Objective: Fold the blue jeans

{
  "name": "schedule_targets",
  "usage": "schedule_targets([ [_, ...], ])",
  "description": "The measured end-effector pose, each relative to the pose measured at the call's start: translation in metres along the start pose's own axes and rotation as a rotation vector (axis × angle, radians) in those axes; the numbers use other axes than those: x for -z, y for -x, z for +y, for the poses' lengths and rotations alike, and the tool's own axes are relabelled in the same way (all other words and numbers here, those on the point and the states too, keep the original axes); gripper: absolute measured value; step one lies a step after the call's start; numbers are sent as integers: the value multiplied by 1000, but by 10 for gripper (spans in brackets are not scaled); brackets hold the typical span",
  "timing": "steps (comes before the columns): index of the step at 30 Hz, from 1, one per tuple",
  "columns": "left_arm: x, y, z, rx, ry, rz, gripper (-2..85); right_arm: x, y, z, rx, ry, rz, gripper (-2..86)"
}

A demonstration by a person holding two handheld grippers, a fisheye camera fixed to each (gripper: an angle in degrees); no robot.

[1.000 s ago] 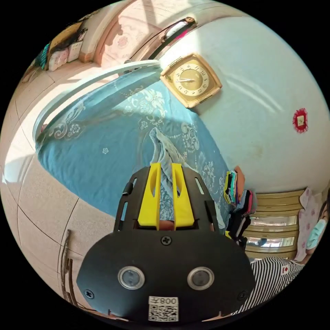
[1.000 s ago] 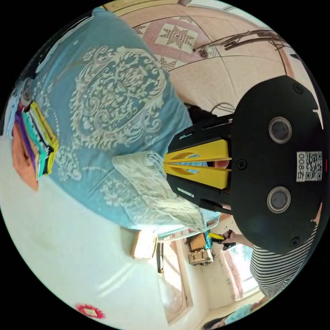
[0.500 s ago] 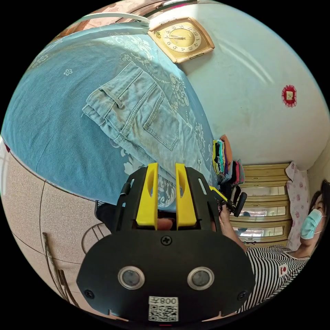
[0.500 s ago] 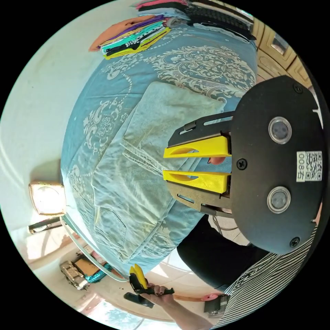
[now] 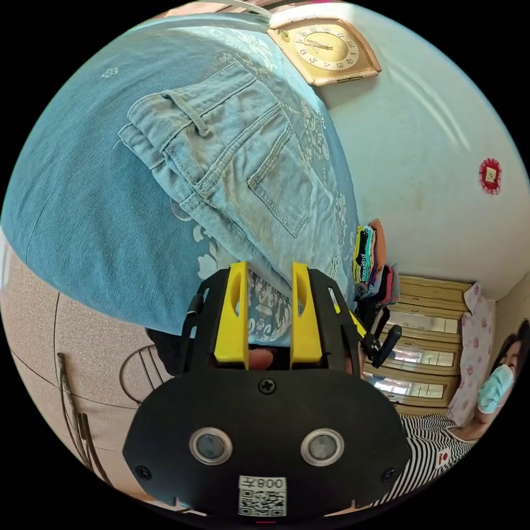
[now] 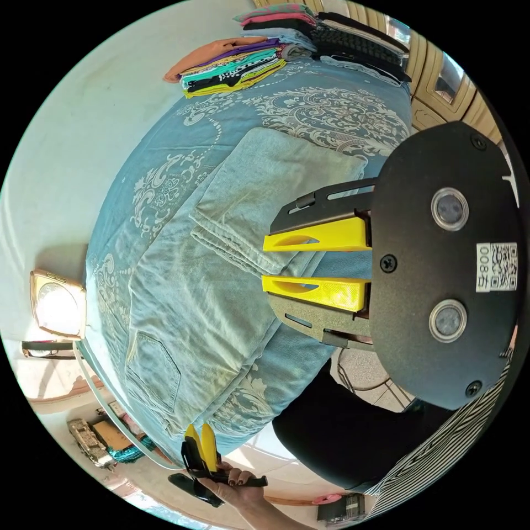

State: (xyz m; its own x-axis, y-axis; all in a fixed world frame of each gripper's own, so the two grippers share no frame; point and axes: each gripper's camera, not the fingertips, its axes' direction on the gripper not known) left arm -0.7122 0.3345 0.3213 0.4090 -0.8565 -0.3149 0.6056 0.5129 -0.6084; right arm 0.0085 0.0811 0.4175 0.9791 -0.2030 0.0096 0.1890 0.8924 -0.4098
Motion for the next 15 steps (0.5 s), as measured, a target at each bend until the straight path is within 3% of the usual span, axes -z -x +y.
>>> schedule_targets([
  [10, -10, 50, -1, 122, 68, -4, 103, -30, 52, -6, -103, 134, -16, 90],
  [15, -15, 81, 7, 127, 60, 80, 79, -48, 75, 3, -109, 125, 9, 100],
])
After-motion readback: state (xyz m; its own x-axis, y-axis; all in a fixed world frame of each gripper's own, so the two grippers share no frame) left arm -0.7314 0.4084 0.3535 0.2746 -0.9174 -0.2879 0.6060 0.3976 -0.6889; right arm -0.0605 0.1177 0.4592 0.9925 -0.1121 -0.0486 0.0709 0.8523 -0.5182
